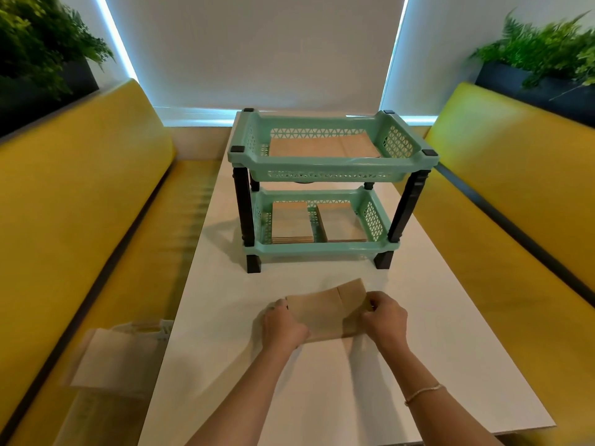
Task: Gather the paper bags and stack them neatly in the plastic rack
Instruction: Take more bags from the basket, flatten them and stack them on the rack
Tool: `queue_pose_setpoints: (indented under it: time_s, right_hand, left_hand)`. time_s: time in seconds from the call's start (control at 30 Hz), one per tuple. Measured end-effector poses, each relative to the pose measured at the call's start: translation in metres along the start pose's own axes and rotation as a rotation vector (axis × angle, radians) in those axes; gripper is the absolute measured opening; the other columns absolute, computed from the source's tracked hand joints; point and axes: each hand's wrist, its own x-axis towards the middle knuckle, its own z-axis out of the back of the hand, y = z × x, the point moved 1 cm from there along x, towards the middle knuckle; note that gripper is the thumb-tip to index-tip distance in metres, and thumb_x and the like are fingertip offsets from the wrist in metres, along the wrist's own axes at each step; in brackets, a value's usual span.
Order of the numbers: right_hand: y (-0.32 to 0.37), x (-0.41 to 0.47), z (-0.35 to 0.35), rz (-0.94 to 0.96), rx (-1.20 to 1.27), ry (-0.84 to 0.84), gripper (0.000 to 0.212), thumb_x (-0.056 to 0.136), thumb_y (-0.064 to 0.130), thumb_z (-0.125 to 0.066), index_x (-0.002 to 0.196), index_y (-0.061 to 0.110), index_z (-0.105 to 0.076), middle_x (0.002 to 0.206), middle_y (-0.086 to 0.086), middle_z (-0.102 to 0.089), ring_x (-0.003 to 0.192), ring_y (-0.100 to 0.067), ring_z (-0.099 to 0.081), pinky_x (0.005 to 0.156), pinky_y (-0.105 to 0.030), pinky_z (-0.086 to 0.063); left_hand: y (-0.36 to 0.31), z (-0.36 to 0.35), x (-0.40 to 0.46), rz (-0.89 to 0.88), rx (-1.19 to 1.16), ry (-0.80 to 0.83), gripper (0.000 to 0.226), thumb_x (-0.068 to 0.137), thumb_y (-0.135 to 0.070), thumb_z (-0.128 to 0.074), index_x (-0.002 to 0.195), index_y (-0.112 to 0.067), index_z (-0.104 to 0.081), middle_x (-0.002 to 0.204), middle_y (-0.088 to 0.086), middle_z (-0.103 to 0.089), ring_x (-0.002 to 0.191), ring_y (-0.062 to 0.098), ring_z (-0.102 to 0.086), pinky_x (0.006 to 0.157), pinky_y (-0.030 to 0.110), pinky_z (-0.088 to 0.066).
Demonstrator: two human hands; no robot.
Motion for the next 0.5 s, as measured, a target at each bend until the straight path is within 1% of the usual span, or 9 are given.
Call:
queue_pose_setpoints:
  time_s: [0.07, 0.13, 0.23, 0.3, 0.37, 0.4, 0.47, 0.5]
  right_hand:
    - [0.002, -0.002, 0.001, 0.023, -0.037, -0.022, 0.043, 0.078, -0.006, -0.05, 0.117, 0.011, -0.061, 0.11, -0.009, -0.063, 0.089, -0.02, -0.054, 0.081, -0.032, -0.049]
    - [0.004, -0.004, 0.0, 0.051, -0.112, -0.036, 0.044, 0.08, -0.004, -0.05, 0.12, 0.013, -0.059, 0.11, -0.01, -0.064, 0.093, -0.024, -0.058, 0.082, -0.035, -0.051]
    - [0.004, -0.006, -0.005, 0.086, -0.225, -0.045, 0.046, 0.083, 0.001, -0.05, 0.126, 0.017, -0.055, 0.108, -0.008, -0.065, 0.093, -0.024, -0.06, 0.084, -0.035, -0.054]
    - [0.005, -0.006, -0.007, 0.093, -0.222, -0.053, 0.047, 0.084, 0.002, -0.051, 0.129, 0.018, -0.053, 0.107, -0.007, -0.065, 0.092, -0.024, -0.06, 0.083, -0.035, -0.054]
    - [0.007, -0.007, -0.006, 0.104, -0.158, -0.064, 0.049, 0.084, 0.0, -0.052, 0.129, 0.017, -0.052, 0.11, -0.007, -0.064, 0.094, -0.024, -0.06, 0.082, -0.034, -0.054]
    - [0.008, -0.006, -0.004, 0.093, -0.078, -0.058, 0.05, 0.083, -0.002, -0.053, 0.13, 0.016, -0.051, 0.113, -0.007, -0.063, 0.097, -0.024, -0.059, 0.082, -0.034, -0.053]
    - [0.011, -0.002, 0.001, 0.007, 0.115, 0.004, 0.052, 0.083, -0.004, -0.054, 0.132, 0.014, -0.049, 0.12, -0.009, -0.059, 0.103, -0.025, -0.056, 0.078, -0.03, -0.049]
    - [0.011, 0.0, 0.004, -0.034, 0.2, 0.058, 0.049, 0.083, -0.004, -0.054, 0.129, 0.012, -0.051, 0.119, -0.011, -0.058, 0.102, -0.026, -0.055, 0.077, -0.03, -0.048]
  left_hand:
    - [-0.001, -0.001, 0.001, -0.002, 0.02, -0.011, 0.079, 0.069, -0.013, -0.072, 0.14, -0.013, -0.038, 0.125, 0.007, -0.055, 0.115, 0.024, -0.054, 0.093, 0.033, -0.05]
    - [-0.002, -0.003, 0.002, -0.01, 0.048, -0.026, 0.076, 0.071, -0.013, -0.071, 0.14, -0.011, -0.037, 0.129, 0.008, -0.052, 0.119, 0.024, -0.051, 0.095, 0.031, -0.047]
    - [-0.003, -0.004, 0.002, -0.025, 0.069, -0.044, 0.074, 0.073, -0.012, -0.069, 0.14, -0.009, -0.038, 0.132, 0.009, -0.05, 0.121, 0.025, -0.049, 0.096, 0.033, -0.047]
    - [-0.003, -0.004, 0.002, -0.025, 0.052, -0.037, 0.073, 0.072, -0.011, -0.068, 0.139, -0.009, -0.039, 0.132, 0.01, -0.05, 0.12, 0.026, -0.049, 0.096, 0.034, -0.047]
    - [-0.003, -0.004, 0.001, -0.029, 0.043, -0.037, 0.069, 0.072, -0.01, -0.067, 0.136, -0.009, -0.042, 0.13, 0.01, -0.051, 0.119, 0.026, -0.05, 0.095, 0.034, -0.048]
    - [-0.003, -0.004, 0.0, -0.03, 0.046, -0.041, 0.068, 0.072, -0.011, -0.066, 0.135, -0.01, -0.043, 0.13, 0.01, -0.051, 0.119, 0.026, -0.048, 0.095, 0.034, -0.047]
    - [-0.004, -0.001, -0.003, -0.025, 0.061, -0.045, 0.069, 0.074, -0.015, -0.068, 0.136, -0.012, -0.04, 0.134, 0.01, -0.044, 0.125, 0.027, -0.038, 0.098, 0.03, -0.042]
    - [-0.006, 0.001, -0.006, -0.023, 0.05, -0.049, 0.073, 0.074, -0.018, -0.07, 0.139, -0.014, -0.035, 0.137, 0.01, -0.039, 0.129, 0.028, -0.03, 0.1, 0.03, -0.038]
